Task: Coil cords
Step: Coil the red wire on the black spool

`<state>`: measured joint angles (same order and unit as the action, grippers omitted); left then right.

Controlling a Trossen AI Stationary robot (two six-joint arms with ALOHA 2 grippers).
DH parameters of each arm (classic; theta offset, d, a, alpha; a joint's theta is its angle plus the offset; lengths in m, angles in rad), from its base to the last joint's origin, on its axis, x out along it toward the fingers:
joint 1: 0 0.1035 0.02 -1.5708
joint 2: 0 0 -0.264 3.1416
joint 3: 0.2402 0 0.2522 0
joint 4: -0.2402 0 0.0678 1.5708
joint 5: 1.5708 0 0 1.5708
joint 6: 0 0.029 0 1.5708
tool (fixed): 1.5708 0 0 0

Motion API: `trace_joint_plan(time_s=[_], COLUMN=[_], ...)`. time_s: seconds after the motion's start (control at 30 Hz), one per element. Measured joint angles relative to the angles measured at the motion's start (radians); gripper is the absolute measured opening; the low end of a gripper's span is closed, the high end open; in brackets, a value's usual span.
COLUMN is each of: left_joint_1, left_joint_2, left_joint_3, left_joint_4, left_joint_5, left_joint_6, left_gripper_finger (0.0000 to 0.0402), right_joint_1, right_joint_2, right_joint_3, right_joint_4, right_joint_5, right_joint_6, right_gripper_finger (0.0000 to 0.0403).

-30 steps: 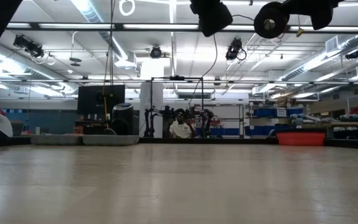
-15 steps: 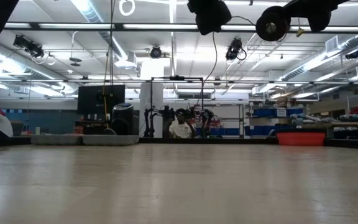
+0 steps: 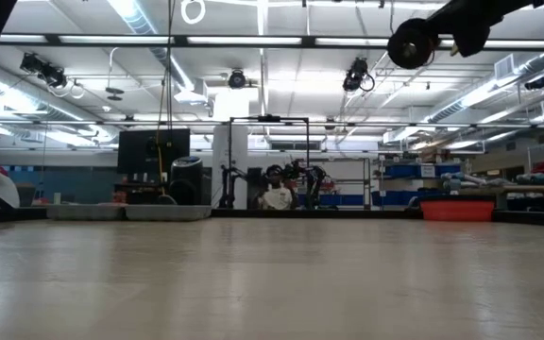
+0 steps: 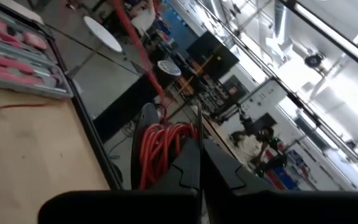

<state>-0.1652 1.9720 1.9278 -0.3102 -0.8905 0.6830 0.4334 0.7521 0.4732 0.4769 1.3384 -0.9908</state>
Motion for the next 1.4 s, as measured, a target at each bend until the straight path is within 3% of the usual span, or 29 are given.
trace_joint_plan(time_s=[0.43,0.6,0.83,1.13,1.4], left_joint_1=[-0.034,-0.025,-0.002,-0.001,-0.002], left_joint_2=[0.0,0.013,0.045,0.066,0.066], left_joint_3=[0.0,0.0,-0.065,-0.249,-0.266], left_joint_4=[0.083,0.08,0.108,0.31,0.319], left_joint_5=[0.249,0.282,0.361,0.352,0.337], left_joint_6=[0.032,-0.064,-0.235,-0.273,-0.322], left_gripper_finger=[0.0,0.0,0.0005,0.0005,0.0021], right_joint_1=[-0.133,-0.143,-0.138,-0.091,-0.052], right_joint_2=[0.04,0.057,0.061,0.06,0.058], right_joint_3=[0.0,0.0,0.0,0.0,0.0], right_joint_4=[0.081,0.216,0.248,0.261,0.261], right_joint_5=[-0.154,-0.255,-0.337,-0.375,-0.364], right_joint_6=[0.117,0.13,0.212,0.231,0.231], right_gripper_finger=[0.0,0.0,0.0,0.0,0.0])
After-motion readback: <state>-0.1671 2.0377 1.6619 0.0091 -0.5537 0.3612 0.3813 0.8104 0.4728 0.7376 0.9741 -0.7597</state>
